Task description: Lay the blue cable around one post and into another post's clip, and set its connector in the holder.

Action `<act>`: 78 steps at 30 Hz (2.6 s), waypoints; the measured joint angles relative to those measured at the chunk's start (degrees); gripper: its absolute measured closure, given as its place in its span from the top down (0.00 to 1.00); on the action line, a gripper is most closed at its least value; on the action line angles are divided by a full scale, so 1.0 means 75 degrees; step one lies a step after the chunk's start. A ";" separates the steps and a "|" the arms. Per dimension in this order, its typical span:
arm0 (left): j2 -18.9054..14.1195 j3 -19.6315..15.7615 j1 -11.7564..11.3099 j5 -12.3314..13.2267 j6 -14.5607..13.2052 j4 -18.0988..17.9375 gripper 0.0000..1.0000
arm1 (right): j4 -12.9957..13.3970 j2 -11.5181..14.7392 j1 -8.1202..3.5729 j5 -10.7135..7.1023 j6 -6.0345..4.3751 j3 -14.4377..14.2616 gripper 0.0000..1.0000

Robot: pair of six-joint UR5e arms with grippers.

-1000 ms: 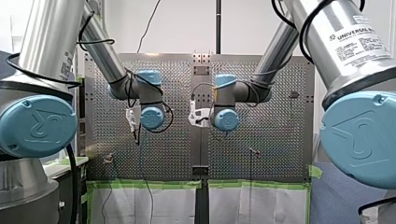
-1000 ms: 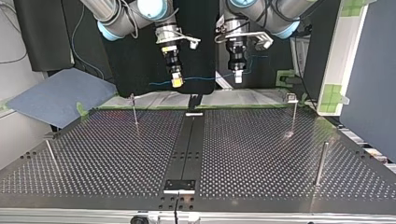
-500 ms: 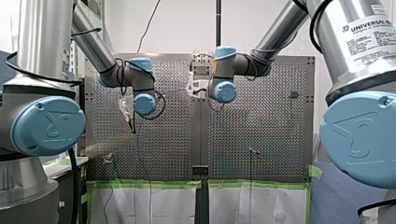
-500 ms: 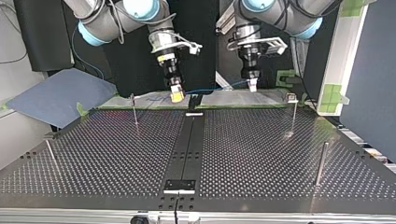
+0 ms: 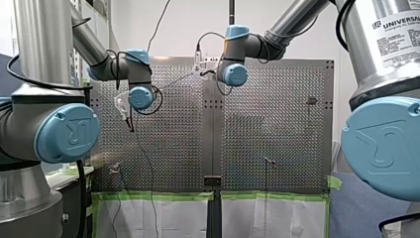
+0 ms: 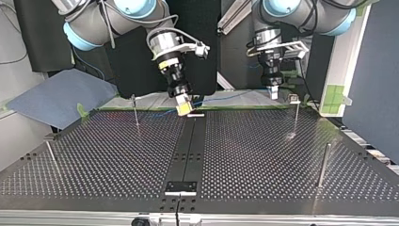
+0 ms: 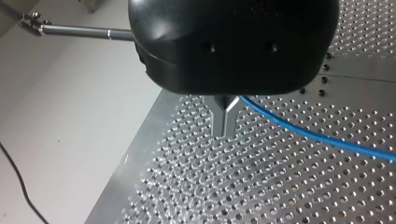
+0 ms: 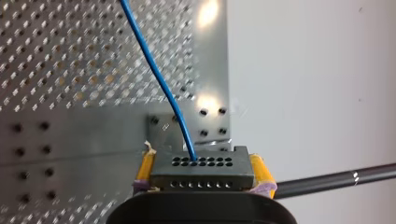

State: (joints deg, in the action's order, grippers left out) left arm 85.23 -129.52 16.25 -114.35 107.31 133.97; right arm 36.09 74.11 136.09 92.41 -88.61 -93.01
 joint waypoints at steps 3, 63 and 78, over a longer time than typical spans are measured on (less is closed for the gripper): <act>-0.0060 -0.0001 -0.0223 0.0223 0.0197 0.0224 0.00 | -0.0021 -0.0010 0.0044 -0.0121 -0.0005 0.0082 0.00; -0.0526 0.2109 -0.3947 0.1849 0.1473 0.1693 0.00 | -0.0667 -0.0748 0.0524 -0.0520 -0.0286 0.1862 0.00; -0.0171 0.2886 -0.4012 0.2198 0.1484 0.1719 0.00 | -0.0852 -0.1244 0.0468 -0.0545 -0.0446 0.2606 0.00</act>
State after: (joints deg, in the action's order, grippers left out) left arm 83.95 -107.87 -13.84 -97.87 118.44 146.86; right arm 29.70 64.78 139.60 88.32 -91.96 -73.47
